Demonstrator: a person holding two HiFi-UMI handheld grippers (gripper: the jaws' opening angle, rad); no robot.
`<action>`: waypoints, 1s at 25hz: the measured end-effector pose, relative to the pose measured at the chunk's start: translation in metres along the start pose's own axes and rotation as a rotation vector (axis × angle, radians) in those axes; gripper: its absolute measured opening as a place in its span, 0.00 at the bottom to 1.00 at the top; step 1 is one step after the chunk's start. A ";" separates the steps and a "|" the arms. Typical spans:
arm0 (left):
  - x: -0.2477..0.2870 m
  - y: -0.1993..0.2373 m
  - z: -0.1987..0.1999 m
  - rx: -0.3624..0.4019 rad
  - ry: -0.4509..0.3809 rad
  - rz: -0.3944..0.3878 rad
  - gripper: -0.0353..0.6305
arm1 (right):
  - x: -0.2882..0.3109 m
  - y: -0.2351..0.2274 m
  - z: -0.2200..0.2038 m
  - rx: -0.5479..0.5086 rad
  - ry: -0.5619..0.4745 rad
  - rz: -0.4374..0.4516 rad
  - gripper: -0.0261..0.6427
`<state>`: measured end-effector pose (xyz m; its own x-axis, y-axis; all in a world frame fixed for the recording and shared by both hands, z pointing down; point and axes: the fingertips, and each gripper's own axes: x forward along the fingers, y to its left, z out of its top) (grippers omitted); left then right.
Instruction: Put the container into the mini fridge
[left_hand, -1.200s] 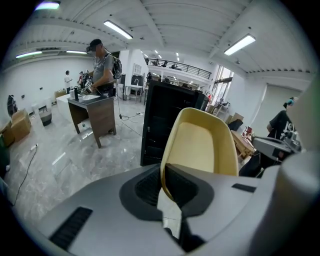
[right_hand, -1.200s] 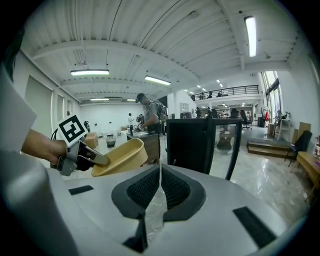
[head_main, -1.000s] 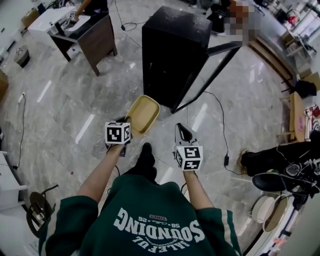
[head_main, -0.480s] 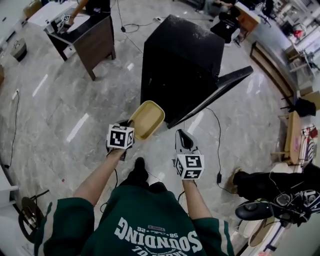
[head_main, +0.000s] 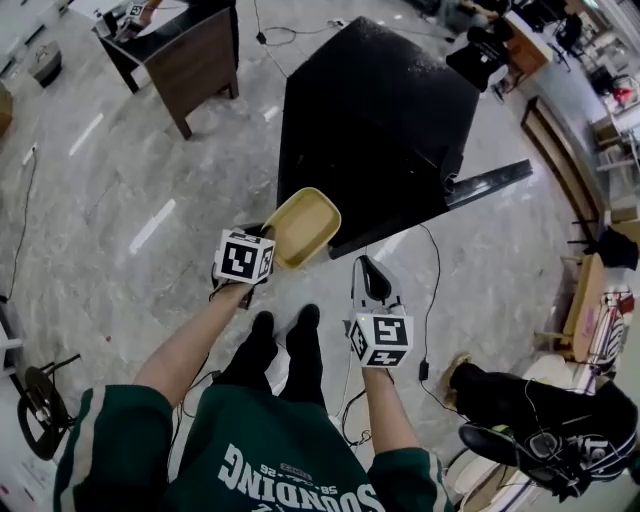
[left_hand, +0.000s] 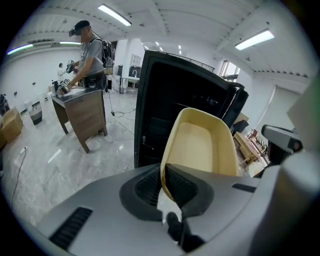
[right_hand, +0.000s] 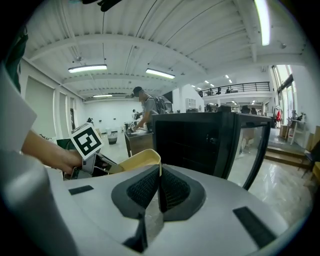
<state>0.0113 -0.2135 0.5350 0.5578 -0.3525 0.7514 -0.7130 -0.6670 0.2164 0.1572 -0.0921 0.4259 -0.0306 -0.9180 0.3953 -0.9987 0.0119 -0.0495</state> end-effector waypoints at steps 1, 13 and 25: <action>0.006 -0.001 0.002 -0.006 0.004 0.008 0.09 | 0.005 -0.005 0.000 -0.005 0.000 0.010 0.09; 0.068 -0.011 0.035 -0.035 0.010 0.057 0.09 | 0.050 -0.035 -0.022 -0.011 0.035 0.134 0.09; 0.138 0.011 0.033 -0.008 0.053 0.085 0.09 | 0.065 -0.029 -0.056 -0.083 0.062 0.184 0.09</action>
<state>0.0946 -0.2914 0.6205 0.4717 -0.3723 0.7993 -0.7605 -0.6305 0.1551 0.1824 -0.1297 0.5041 -0.2126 -0.8711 0.4427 -0.9759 0.2121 -0.0513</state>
